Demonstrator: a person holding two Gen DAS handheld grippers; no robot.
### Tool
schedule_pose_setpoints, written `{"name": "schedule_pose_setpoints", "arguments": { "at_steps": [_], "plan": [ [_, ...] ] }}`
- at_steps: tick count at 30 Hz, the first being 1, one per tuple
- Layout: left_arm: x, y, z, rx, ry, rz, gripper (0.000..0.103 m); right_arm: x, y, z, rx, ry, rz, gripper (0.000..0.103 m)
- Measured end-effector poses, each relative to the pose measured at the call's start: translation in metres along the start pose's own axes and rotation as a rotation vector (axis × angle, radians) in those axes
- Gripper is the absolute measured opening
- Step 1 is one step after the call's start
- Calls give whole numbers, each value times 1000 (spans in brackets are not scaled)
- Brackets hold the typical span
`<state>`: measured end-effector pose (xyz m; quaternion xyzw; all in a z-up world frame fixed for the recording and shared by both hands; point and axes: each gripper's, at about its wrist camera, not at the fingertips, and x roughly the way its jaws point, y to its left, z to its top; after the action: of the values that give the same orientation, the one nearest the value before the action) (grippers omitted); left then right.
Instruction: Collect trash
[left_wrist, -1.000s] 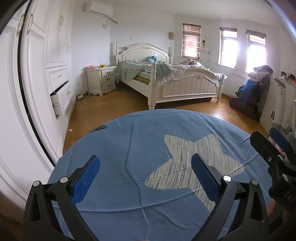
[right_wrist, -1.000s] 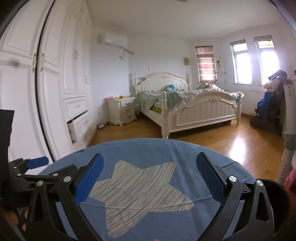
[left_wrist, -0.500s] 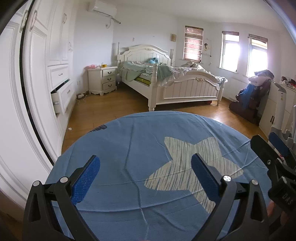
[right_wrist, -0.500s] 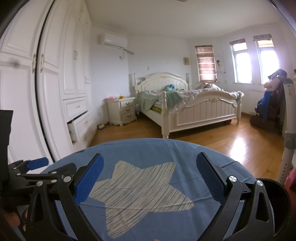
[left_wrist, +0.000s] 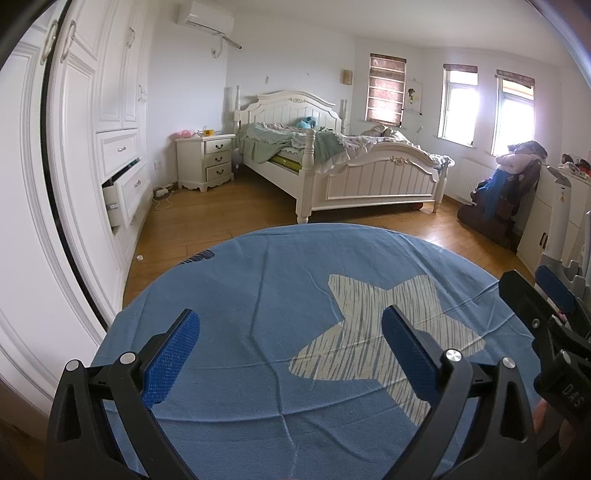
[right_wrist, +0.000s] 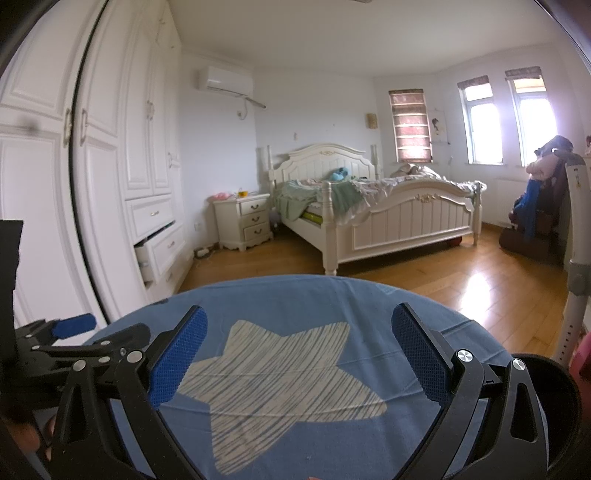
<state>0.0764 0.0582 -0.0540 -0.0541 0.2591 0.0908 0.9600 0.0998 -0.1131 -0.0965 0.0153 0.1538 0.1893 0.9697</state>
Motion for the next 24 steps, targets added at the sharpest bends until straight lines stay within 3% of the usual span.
{"name": "schedule_pose_setpoints", "arguments": {
  "at_steps": [24],
  "plan": [
    [-2,-2,0,-1,-2,-3,98,0,2,1,2,1,-2,98]
  ]
}}
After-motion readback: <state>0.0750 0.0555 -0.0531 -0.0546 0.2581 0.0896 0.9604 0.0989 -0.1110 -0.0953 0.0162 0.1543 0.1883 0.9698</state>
